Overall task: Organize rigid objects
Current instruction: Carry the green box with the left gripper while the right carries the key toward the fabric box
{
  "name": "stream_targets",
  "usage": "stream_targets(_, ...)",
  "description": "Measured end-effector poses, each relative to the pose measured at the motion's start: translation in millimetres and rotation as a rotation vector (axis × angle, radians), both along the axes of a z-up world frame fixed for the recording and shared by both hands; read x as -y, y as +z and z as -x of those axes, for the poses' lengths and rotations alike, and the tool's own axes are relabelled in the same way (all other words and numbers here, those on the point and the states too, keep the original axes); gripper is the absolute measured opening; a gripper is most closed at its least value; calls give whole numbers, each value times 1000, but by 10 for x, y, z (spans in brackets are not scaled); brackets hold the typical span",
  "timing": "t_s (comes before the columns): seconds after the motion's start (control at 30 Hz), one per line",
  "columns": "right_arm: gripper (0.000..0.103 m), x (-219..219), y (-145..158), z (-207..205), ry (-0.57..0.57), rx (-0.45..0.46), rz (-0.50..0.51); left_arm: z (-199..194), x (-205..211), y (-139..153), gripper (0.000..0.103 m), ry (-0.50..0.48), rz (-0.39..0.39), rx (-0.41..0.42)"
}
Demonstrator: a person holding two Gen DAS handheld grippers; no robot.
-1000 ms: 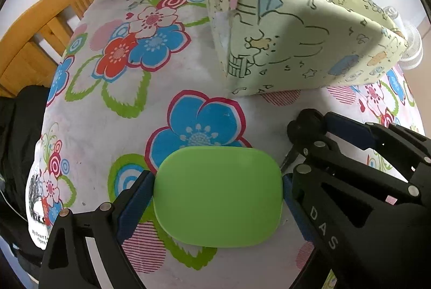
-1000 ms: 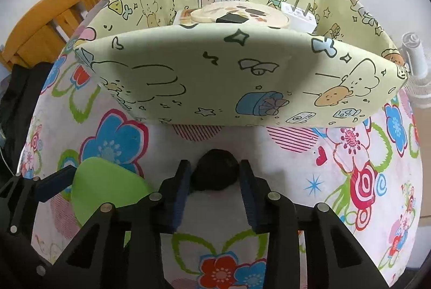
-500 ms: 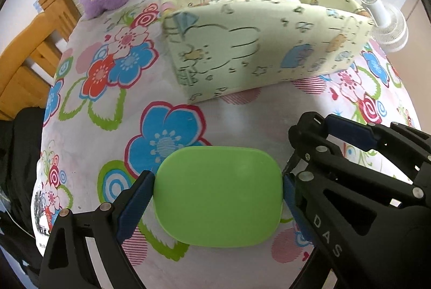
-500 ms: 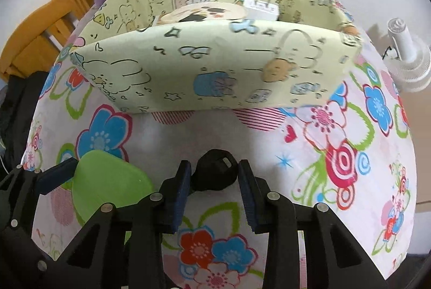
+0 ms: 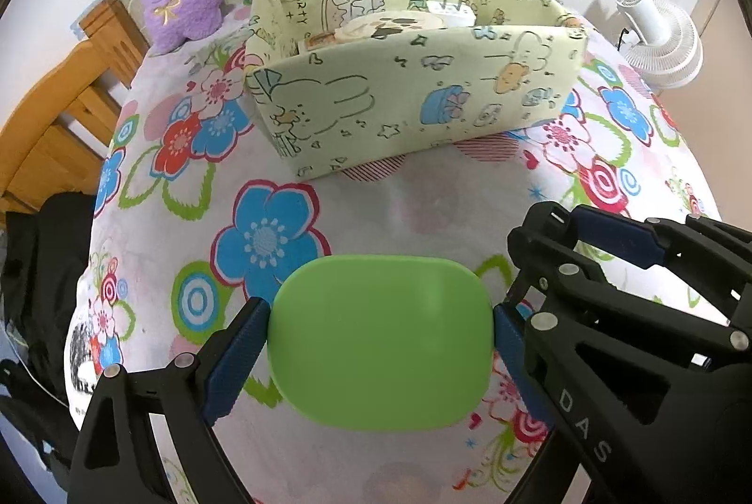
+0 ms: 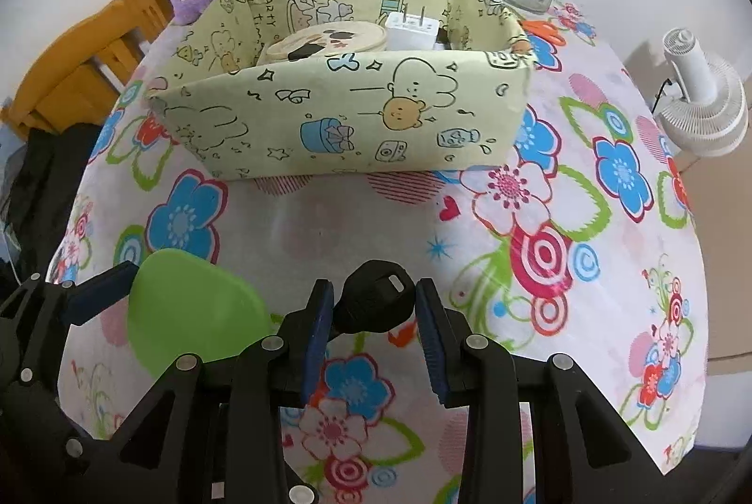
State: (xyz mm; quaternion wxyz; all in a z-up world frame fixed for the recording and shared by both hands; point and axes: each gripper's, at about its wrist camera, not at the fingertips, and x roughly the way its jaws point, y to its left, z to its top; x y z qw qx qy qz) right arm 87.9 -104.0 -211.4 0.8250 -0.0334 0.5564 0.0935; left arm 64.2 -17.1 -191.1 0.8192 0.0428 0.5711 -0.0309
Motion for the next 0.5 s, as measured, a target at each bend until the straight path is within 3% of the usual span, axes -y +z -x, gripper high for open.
stream_targets(0.5,38,171,363,234,-29,48,-21,208,181,377,95,-43,-28,55)
